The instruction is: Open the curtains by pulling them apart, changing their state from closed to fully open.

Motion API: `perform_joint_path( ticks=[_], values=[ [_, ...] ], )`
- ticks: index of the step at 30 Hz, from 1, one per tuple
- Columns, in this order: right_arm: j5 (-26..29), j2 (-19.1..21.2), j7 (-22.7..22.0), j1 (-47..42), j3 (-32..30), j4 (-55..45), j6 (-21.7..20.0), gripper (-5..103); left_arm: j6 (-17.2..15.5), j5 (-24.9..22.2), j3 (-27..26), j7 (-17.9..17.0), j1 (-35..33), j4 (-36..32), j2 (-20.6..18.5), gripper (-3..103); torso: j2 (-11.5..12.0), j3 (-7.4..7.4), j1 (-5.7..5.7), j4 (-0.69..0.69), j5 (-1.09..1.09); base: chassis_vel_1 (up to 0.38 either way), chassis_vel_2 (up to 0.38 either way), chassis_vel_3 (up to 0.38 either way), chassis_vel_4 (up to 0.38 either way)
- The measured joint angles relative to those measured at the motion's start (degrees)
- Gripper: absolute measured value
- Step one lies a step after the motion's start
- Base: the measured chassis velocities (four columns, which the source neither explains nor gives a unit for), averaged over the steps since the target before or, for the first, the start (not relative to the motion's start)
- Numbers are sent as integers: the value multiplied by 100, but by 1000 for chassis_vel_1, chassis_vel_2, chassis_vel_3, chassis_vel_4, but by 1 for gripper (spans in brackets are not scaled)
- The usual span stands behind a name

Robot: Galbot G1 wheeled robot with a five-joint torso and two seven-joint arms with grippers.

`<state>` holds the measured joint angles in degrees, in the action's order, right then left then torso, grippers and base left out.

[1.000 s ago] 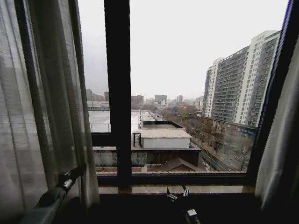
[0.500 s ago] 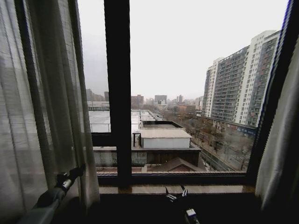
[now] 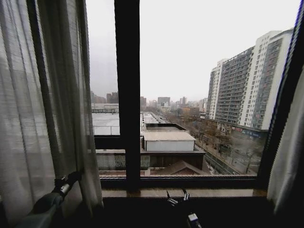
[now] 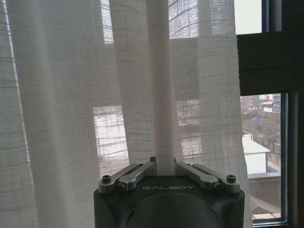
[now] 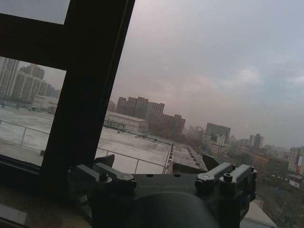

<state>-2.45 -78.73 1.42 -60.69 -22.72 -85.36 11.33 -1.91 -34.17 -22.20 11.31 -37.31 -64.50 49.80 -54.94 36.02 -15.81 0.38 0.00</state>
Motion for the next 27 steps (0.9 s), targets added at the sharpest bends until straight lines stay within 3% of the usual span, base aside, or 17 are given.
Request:
perform_joint_path(
  ticks=[27],
  values=[
    [-2,0,-12,-123,74,-112,4,100,2,-17,-432,-2,-552,-349,-61,0,1,0,0,2,0,97,103,-99,-101]
  ],
)
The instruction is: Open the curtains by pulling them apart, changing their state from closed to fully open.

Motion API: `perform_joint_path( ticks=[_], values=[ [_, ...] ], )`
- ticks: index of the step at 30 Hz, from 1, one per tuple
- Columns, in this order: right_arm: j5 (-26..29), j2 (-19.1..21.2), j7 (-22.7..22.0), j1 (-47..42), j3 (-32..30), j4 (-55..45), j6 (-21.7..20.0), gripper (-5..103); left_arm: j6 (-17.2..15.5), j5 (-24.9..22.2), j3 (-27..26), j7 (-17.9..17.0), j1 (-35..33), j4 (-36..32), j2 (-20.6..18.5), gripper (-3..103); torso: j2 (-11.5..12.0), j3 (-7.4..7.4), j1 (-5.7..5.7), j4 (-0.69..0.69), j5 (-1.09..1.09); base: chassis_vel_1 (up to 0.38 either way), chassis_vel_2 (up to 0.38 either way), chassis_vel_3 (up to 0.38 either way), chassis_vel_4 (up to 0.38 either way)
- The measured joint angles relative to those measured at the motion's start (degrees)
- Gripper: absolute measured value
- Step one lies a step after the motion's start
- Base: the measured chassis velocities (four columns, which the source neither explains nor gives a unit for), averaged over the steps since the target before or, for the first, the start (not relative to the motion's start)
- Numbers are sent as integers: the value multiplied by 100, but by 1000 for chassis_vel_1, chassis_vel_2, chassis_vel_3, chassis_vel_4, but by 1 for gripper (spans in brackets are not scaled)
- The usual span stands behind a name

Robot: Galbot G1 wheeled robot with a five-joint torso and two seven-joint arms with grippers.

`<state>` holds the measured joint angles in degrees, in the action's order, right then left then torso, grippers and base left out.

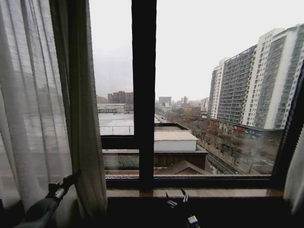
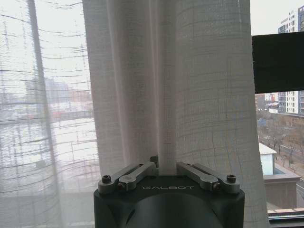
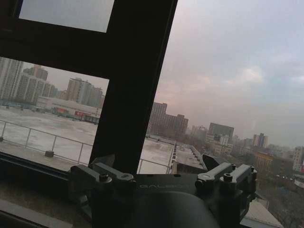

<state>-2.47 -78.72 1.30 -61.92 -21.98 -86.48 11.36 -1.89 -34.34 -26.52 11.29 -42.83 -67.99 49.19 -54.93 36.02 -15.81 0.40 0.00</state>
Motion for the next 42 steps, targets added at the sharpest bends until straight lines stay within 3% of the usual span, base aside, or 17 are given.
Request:
perform_joint_path(
  ticks=[24,42],
  values=[
    [-15,1,-19,-37,29,-43,0,100,-42,-12,-63,6,-143,-129,30,0,-1,0,0,-1,-1,123,122,-122,-121],
    [-12,0,-19,-57,233,-16,23,100,-94,-98,-578,-26,-935,-682,-87,0,-1,0,-1,-1,0,161,158,-162,-169]
  ],
)
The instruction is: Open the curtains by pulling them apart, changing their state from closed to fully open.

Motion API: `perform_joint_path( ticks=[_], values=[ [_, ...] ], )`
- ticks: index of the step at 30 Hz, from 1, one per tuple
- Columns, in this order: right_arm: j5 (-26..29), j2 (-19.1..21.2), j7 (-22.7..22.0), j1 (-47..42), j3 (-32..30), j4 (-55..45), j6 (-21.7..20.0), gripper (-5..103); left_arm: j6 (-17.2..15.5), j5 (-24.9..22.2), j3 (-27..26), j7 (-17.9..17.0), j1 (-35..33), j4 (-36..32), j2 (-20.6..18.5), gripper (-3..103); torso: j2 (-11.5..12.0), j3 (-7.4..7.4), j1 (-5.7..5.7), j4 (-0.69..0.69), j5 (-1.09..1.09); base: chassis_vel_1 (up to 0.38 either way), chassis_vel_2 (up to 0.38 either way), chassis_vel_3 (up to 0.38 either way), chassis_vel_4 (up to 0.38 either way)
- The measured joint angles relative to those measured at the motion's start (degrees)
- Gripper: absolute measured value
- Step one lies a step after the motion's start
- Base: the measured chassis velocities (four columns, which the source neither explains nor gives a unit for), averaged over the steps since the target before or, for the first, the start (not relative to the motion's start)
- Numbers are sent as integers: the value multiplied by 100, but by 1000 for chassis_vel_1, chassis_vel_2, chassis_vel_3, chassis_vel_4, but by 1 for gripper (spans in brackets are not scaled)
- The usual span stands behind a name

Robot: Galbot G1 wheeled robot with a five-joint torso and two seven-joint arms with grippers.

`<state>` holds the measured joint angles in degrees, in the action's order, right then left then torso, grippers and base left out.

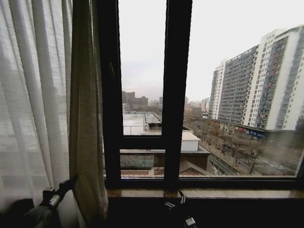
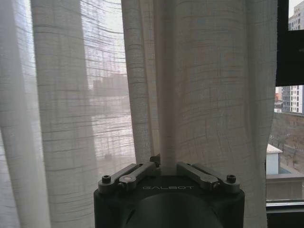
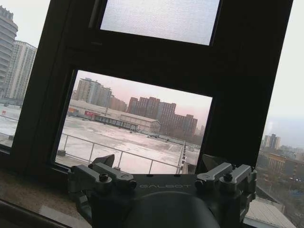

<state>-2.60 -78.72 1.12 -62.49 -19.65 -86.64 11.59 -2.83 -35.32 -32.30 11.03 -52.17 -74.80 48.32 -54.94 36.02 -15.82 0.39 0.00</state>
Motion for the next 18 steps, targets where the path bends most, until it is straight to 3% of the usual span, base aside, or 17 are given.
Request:
perform_joint_path(
  ticks=[12,18],
  values=[
    [32,-1,-7,-63,29,-186,-5,100,-8,-71,-350,-7,-496,-459,37,0,0,-1,1,-3,5,153,135,-141,-137],
    [20,1,-2,-80,9,-190,-18,100,-238,-179,-486,-184,-679,-877,-13,0,1,1,1,1,1,22,12,-8,-15]
  ],
)
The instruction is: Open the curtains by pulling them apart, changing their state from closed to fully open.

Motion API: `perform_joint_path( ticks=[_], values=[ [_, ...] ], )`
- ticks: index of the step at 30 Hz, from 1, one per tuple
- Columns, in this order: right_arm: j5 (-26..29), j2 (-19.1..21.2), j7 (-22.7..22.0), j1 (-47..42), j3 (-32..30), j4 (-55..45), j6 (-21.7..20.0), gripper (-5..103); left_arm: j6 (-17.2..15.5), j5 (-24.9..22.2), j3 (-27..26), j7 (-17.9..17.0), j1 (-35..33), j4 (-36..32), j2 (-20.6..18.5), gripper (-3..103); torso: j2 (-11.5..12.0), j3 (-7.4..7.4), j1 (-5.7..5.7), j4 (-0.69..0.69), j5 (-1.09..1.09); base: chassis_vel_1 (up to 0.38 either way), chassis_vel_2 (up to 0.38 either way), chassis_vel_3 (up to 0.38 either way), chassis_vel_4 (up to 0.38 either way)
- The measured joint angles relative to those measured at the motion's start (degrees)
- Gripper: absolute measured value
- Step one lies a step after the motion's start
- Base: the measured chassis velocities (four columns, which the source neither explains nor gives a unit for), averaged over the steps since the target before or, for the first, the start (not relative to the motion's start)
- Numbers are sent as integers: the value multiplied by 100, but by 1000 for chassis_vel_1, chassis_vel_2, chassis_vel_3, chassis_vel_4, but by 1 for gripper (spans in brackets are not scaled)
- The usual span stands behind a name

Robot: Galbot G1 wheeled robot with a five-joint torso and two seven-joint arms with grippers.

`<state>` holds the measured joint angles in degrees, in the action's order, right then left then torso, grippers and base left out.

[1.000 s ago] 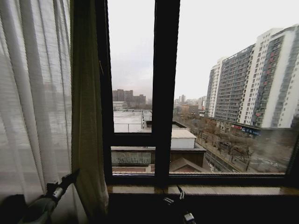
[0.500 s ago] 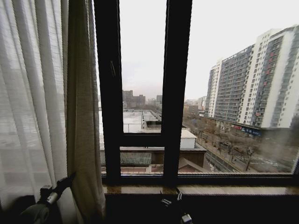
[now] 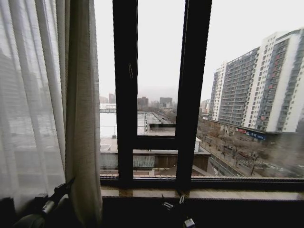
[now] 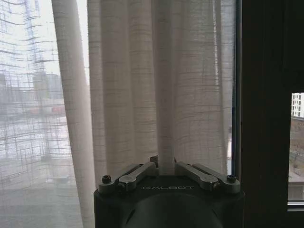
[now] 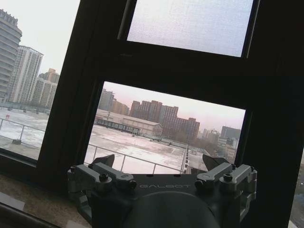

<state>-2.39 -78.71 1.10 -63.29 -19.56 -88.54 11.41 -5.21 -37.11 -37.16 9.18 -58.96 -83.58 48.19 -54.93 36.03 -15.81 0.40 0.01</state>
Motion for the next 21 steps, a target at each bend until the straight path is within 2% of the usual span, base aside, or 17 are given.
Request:
perform_joint_path(
  ticks=[13,21],
  values=[
    [-9,-1,9,77,7,146,0,100,-119,-49,-172,-90,-165,-257,-111,0,0,-1,0,-3,0,0,0,0,0],
    [-17,-1,12,97,39,148,-12,100,-213,-161,-219,-112,-151,-346,-322,0,0,-1,0,-1,0,0,0,0,0]
  ],
)
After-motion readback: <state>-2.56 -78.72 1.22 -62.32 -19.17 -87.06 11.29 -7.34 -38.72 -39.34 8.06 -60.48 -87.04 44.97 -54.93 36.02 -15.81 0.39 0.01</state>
